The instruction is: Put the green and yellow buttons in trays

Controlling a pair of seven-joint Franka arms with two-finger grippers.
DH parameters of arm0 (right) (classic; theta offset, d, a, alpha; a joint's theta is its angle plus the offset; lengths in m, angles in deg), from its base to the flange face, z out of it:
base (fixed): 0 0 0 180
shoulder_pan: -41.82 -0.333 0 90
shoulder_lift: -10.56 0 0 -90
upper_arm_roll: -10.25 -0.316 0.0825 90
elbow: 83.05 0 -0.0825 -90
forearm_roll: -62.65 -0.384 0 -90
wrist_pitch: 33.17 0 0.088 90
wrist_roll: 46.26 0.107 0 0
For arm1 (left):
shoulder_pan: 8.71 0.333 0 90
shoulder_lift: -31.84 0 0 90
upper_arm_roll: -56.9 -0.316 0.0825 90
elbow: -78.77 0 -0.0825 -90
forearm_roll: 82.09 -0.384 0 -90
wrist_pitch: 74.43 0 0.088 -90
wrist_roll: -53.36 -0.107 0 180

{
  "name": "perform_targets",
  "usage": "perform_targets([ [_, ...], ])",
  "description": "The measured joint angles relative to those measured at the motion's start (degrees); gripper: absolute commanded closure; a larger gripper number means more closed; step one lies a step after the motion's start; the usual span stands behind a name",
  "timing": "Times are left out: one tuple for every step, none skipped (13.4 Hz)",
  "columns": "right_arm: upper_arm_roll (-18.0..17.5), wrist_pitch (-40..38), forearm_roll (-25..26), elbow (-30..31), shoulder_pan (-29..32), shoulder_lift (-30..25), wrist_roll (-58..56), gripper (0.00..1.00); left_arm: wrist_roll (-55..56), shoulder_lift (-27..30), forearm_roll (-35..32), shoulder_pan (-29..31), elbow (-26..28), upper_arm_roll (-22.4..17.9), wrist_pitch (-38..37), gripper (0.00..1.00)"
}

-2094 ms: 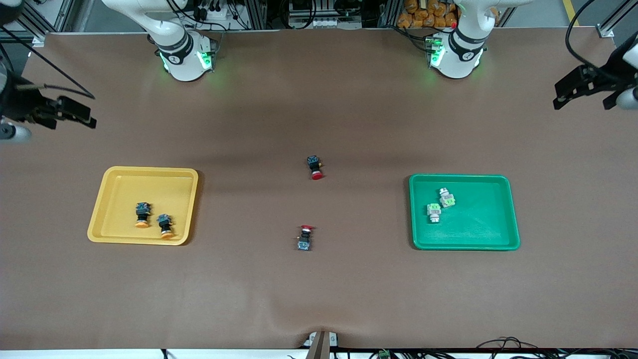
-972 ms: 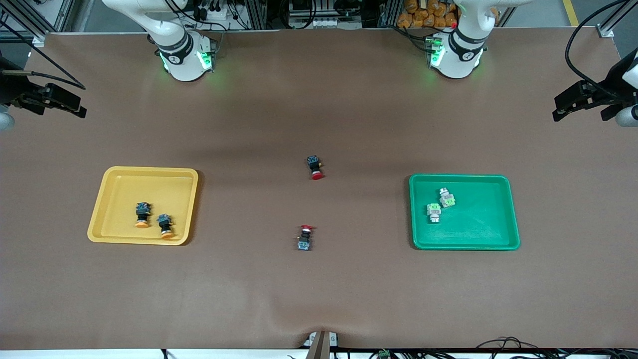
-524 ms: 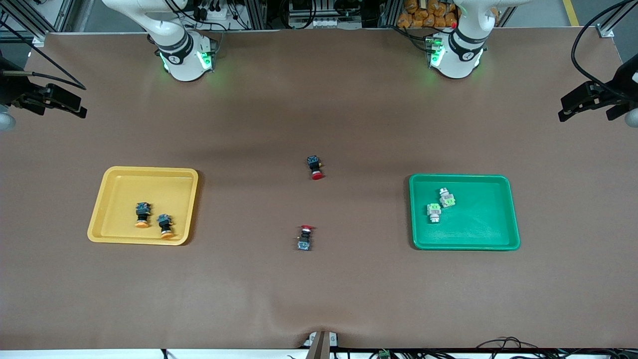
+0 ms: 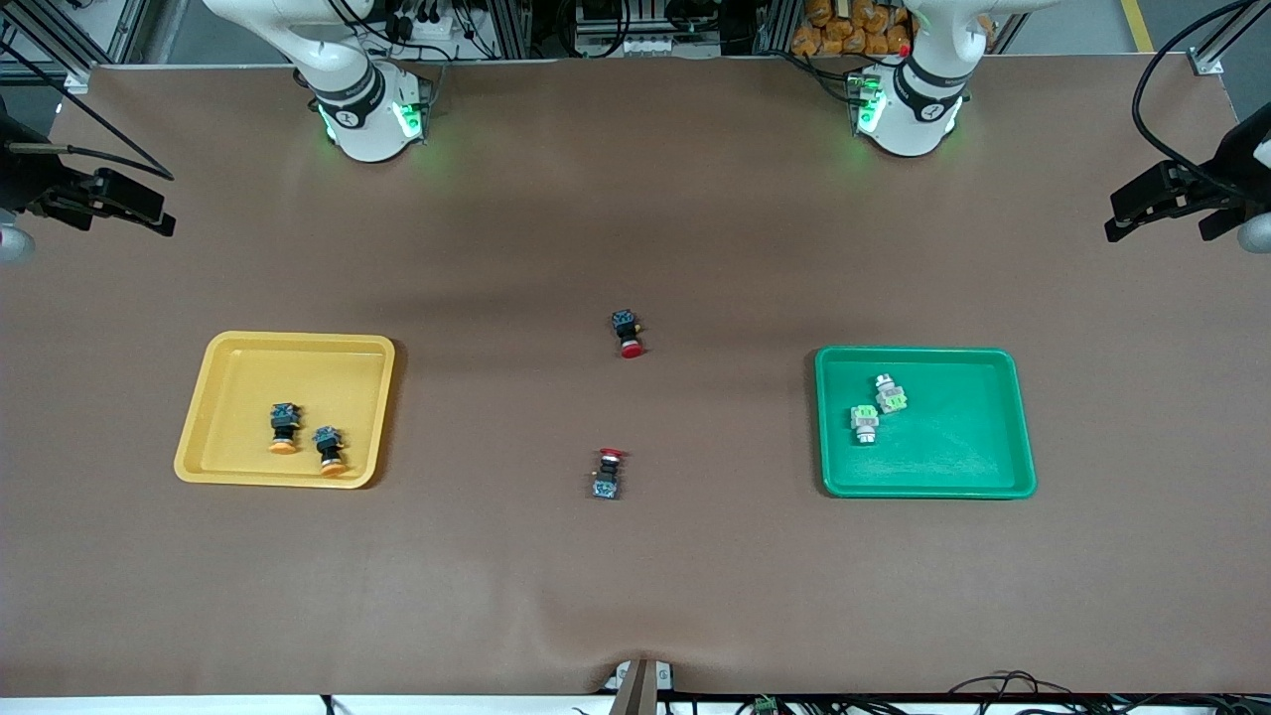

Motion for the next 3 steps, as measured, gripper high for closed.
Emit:
perform_targets([
  [0.0,0.0,0.0,0.0,0.0,0.0,0.0,0.00,0.0,0.0,0.5,0.0,0.0,0.0,0.0,0.00],
  [0.0,0.0,0.0,0.0,0.0,0.0,0.0,0.00,0.0,0.0,0.7,0.0,0.0,0.0,0.0,0.00],
  [0.0,0.0,0.0,0.0,0.0,0.1,0.0,0.00,0.0,0.0,0.8,0.1,0.0,0.0,0.0,0.00],
])
